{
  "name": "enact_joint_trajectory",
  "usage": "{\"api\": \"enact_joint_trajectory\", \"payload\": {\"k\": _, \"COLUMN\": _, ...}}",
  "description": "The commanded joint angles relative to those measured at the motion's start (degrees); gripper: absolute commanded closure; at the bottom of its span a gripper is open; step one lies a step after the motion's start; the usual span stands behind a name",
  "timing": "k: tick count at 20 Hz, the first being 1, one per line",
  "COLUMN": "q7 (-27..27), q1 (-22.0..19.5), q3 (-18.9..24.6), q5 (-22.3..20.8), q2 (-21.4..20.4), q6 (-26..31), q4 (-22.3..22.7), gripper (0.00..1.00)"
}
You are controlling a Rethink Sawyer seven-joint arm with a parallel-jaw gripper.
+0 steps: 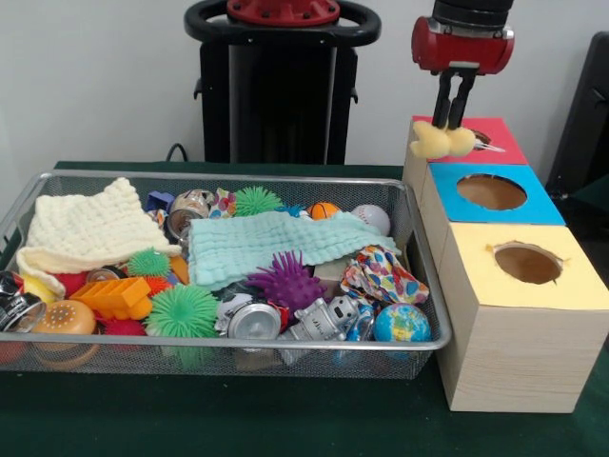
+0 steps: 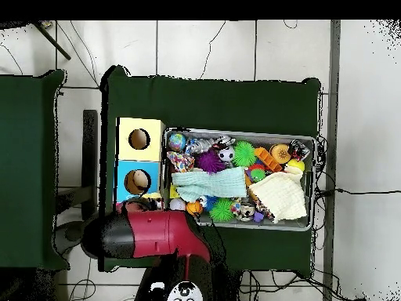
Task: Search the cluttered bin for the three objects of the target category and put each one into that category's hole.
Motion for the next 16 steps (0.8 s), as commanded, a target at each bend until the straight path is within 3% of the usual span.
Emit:
{"api": "enact_joint_trajectory", "payload": {"k": 1, "q7": 10.55, "q1": -0.23, "q3": 0.32, "q5": 2.42, "q2": -2.85, "q6": 7.16, "q4": 3.28, "gripper": 1.00}}
{"api": "enact_joint_trajectory", "payload": {"k": 9, "q7": 10.50, "q1": 1.53, "q3": -1.06, "q5": 2.55, "q2": -9.79, "q6": 15.59, "q4": 2.74, "gripper": 1.00}}
{"api": "enact_joint_trajectory", "payload": {"k": 16, "q7": 10.06, "q1": 2.16, "q3": -1.70, "q5": 2.52, "q2": -13.37, "q6": 17.62, "q4": 4.28, "gripper": 1.00}}
